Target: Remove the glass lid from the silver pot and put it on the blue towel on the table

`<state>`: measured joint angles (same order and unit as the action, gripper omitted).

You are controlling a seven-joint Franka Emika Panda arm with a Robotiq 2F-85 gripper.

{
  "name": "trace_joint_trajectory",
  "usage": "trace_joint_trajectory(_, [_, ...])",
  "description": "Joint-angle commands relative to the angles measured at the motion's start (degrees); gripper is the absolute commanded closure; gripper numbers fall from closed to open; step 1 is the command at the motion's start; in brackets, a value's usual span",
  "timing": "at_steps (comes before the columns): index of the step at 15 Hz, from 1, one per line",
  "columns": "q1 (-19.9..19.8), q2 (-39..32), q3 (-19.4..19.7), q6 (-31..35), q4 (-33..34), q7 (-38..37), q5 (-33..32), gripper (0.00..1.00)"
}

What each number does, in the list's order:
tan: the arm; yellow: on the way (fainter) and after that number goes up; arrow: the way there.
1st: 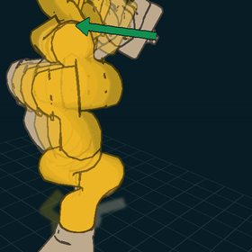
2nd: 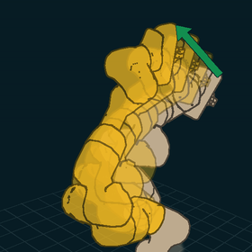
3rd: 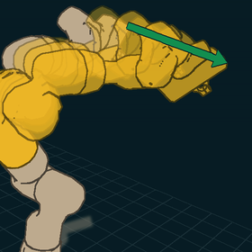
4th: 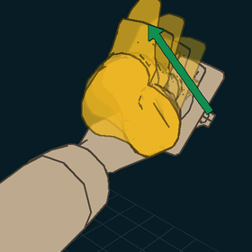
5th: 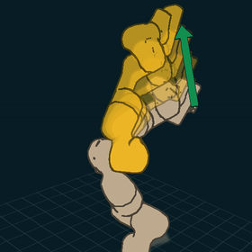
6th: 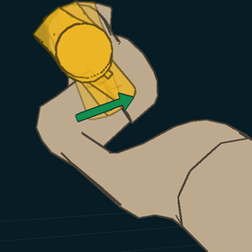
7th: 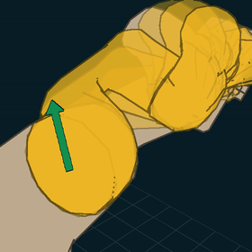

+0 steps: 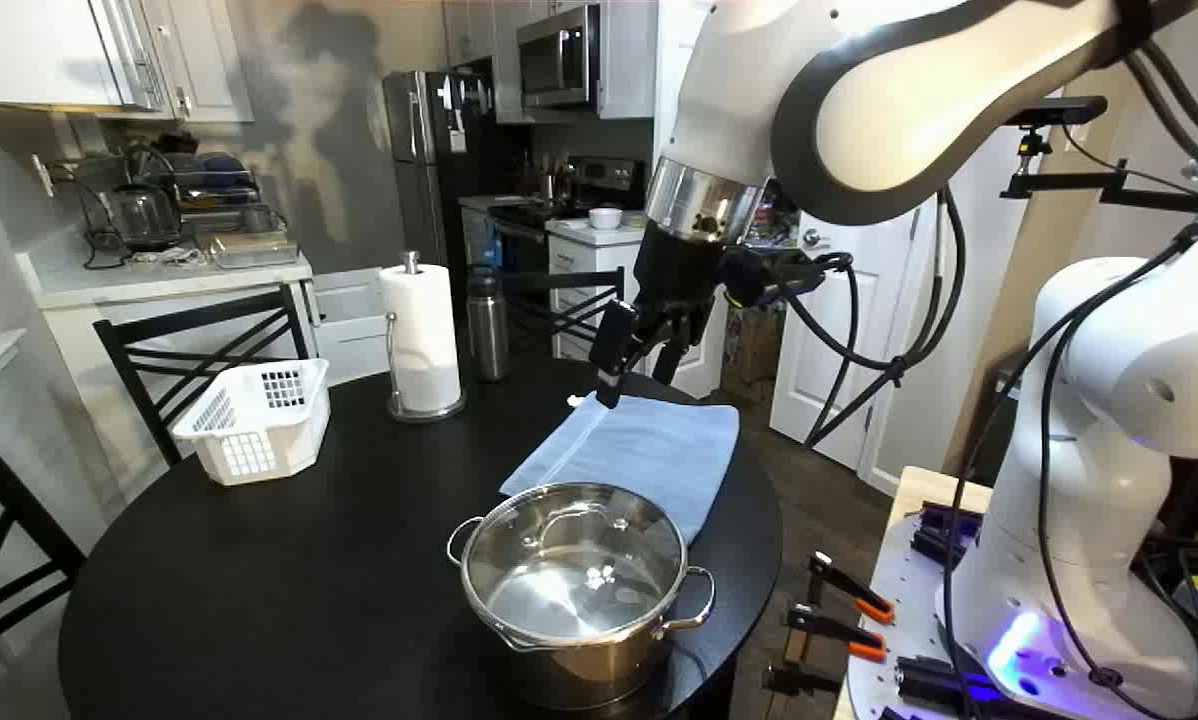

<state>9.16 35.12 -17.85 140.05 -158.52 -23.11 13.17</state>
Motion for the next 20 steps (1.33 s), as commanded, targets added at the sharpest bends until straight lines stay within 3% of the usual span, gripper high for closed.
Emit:
trace_joint_trajectory(1, [0.58, -0.04, 0.67, -0.14, 0.07, -0.40, -0.61, 0.00])
trace_joint_trajectory(20, [-0.11, -1.41, 0.65, -1.25, 1.45, 0.87, -2.29, 0.00])
